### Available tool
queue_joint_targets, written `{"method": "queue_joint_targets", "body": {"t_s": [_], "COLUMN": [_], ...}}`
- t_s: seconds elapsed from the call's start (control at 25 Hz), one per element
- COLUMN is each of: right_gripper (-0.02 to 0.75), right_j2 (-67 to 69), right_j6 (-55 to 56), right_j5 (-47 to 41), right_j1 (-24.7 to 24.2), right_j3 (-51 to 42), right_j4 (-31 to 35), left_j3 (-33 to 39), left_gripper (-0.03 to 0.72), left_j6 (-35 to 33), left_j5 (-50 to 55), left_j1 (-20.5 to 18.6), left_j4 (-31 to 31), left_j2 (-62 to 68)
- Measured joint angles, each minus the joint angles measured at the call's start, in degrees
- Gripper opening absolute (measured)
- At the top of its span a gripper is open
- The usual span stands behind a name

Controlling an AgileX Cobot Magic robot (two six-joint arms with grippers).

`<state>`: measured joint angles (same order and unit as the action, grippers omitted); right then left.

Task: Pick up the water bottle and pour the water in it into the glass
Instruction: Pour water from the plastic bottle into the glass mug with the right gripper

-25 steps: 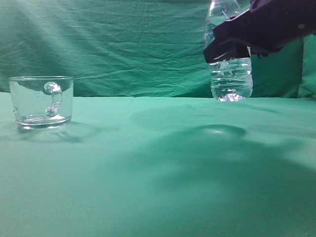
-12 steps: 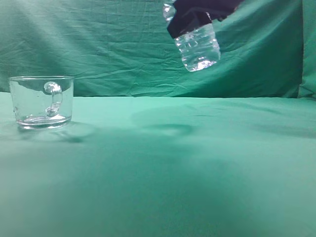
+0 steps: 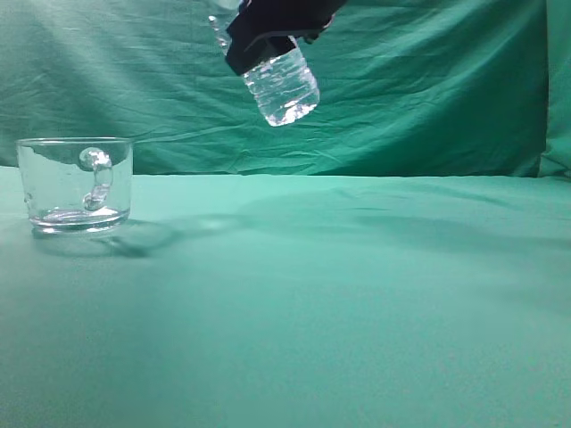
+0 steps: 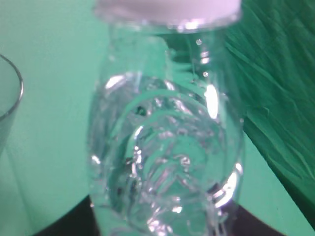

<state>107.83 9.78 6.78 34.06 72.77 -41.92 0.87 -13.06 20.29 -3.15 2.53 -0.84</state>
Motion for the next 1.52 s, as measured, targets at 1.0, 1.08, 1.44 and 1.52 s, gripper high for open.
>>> {"method": "queue_joint_targets", "body": {"t_s": [1.0,1.08,1.44,1.52], "right_gripper": [0.29,0.29,0.29,0.29], "right_j2": [15.9,15.9,16.1,16.1], "right_j6": [-1.1,-1.1,-2.0,-2.3], "right_j5": [-2.6,-2.6,-1.9,-1.6], "right_j1": [4.6,4.6,4.6,4.6], "right_j3": [15.7,15.9,16.0,16.0], "right_j4": [-23.6,-25.2,-32.0,-32.6], "left_j3": [0.0,0.0,0.0,0.0], "left_gripper": [0.0,0.0,0.0,0.0], "left_j6": [0.0,0.0,0.0,0.0], "left_j5": [0.0,0.0,0.0,0.0], "left_j1": [0.0,0.0,0.0,0.0], "left_j4": [0.0,0.0,0.0,0.0], "left_j2": [0.0,0.0,0.0,0.0]}}
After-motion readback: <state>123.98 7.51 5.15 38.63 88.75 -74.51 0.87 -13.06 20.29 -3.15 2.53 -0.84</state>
